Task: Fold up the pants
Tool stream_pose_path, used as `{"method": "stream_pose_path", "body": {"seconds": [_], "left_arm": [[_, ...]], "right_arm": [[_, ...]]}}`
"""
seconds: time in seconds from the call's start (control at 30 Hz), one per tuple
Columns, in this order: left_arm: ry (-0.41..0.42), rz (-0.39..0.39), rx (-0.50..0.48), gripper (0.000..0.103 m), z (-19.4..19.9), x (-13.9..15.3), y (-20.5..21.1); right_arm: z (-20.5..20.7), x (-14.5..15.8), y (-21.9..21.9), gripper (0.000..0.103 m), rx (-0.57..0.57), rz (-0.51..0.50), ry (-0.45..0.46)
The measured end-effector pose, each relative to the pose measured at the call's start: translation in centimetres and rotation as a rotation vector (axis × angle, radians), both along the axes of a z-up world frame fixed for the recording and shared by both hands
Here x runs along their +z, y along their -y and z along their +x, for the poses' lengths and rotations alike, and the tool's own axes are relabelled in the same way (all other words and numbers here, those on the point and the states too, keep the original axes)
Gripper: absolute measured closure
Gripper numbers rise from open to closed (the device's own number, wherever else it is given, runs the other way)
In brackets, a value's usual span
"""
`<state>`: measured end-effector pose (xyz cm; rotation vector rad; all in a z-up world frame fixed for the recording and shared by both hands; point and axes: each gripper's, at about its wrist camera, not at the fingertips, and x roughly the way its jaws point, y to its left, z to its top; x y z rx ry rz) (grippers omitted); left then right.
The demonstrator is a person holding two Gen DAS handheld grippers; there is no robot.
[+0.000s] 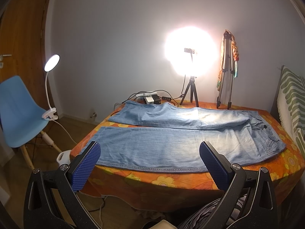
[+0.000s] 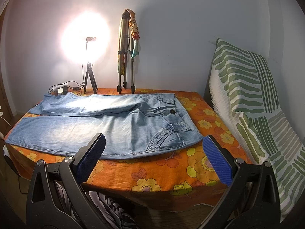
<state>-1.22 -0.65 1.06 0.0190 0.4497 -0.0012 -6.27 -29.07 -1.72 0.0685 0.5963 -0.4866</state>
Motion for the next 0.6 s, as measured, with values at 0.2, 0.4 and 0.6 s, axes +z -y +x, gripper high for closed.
{"method": "stream_pose_path", "body": {"seconds": [0.2, 0.4, 0.6], "left_arm": [[0.002, -0.001, 0.001, 0.000, -0.06, 0.05, -0.11], [0.005, -0.002, 0.001, 0.000, -0.20, 0.11, -0.40], [0.006, -0.001, 0.001, 0.000, -0.31, 0.08, -0.43]], "right_arm": [[-0.02, 0.12, -0.02, 0.000, 0.001, -0.002, 0.000], [-0.09, 0.14, -0.07, 0.000, 0.001, -0.001, 0.001], [-0.13, 0.15, -0.15, 0.000, 0.001, -0.001, 0.003]]}}
